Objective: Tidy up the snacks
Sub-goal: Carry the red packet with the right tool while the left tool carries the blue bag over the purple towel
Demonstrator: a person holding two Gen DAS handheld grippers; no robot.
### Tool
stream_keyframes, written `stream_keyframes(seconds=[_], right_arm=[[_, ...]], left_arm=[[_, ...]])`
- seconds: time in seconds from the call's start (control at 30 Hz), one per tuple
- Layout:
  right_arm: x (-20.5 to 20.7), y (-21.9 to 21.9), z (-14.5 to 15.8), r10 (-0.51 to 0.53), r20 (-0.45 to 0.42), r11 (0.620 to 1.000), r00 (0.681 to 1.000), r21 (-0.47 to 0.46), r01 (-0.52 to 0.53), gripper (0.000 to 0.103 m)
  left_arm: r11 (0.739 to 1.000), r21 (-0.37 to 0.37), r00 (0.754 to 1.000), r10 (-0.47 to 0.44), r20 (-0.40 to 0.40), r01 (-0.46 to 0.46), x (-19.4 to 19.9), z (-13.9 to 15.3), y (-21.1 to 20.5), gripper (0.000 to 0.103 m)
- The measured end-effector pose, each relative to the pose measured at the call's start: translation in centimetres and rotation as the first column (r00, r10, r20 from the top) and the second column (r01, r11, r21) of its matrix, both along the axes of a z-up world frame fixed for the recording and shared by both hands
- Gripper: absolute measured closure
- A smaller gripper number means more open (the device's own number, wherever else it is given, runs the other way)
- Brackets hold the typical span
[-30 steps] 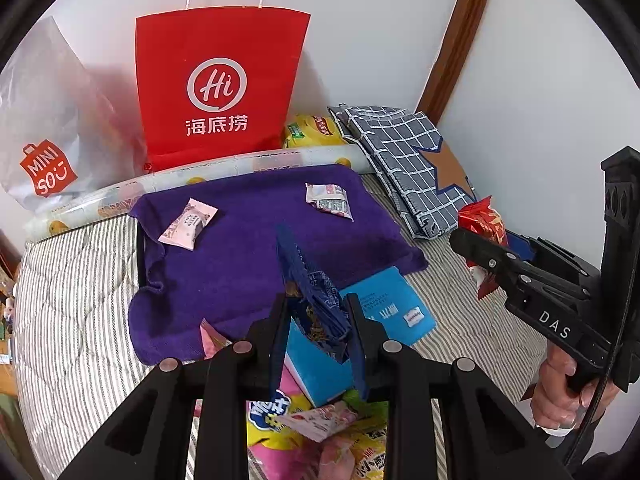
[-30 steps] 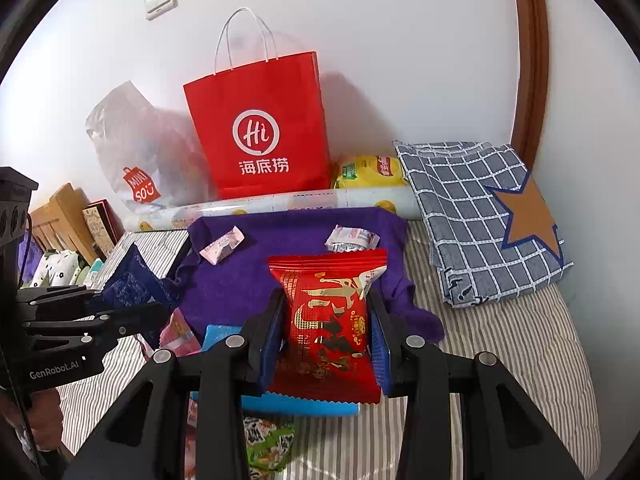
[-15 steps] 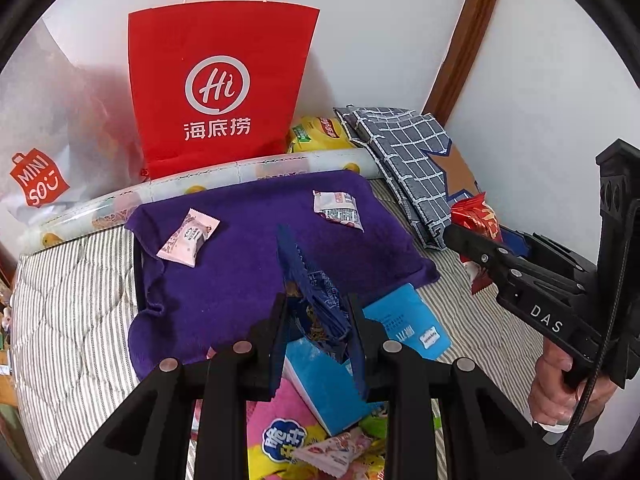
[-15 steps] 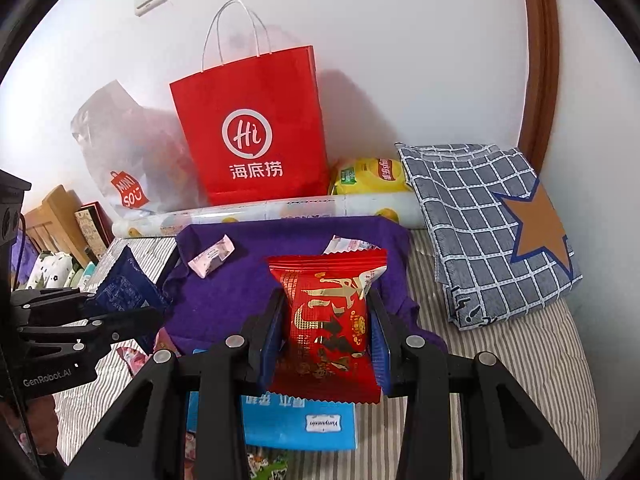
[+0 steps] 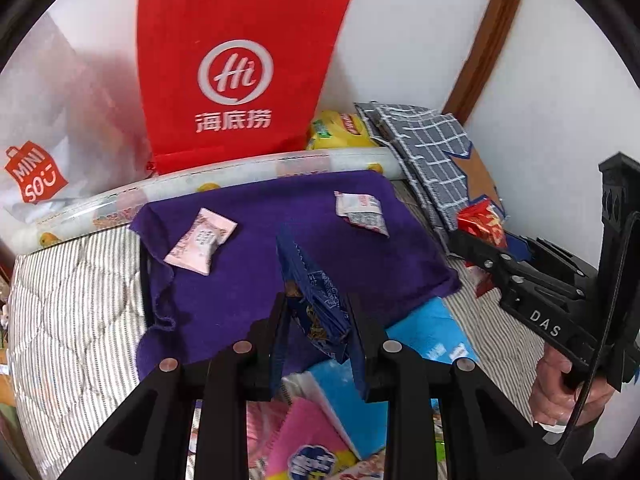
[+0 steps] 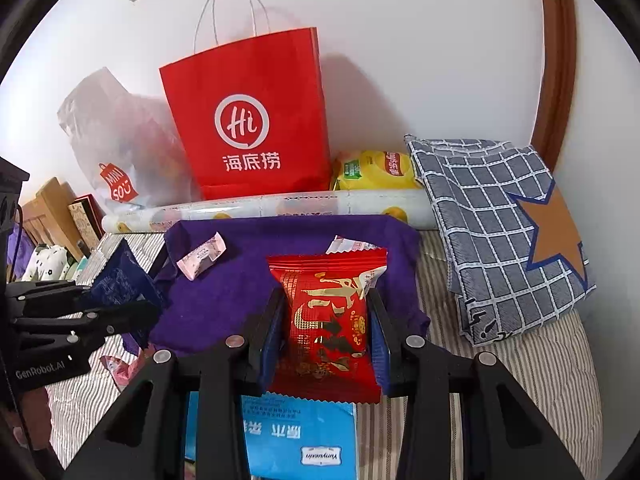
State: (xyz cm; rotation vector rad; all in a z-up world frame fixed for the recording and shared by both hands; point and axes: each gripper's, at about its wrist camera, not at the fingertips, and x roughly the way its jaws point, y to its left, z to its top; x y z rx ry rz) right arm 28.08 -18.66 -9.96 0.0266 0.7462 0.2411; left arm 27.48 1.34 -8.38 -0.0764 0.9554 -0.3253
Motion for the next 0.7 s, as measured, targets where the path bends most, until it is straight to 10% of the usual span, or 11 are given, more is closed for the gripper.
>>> stream_keyframes(seconds=[0.7], right_arm=[[5.5, -1.7, -5.4, -0.037, -0.114, 0.999, 0.993, -0.009, 0.037, 0.064]], left_arm=[[0.995, 0.001, 0.986, 0.103, -0.133, -0.103, 4.5, -5.4, 4.3, 0.077]])
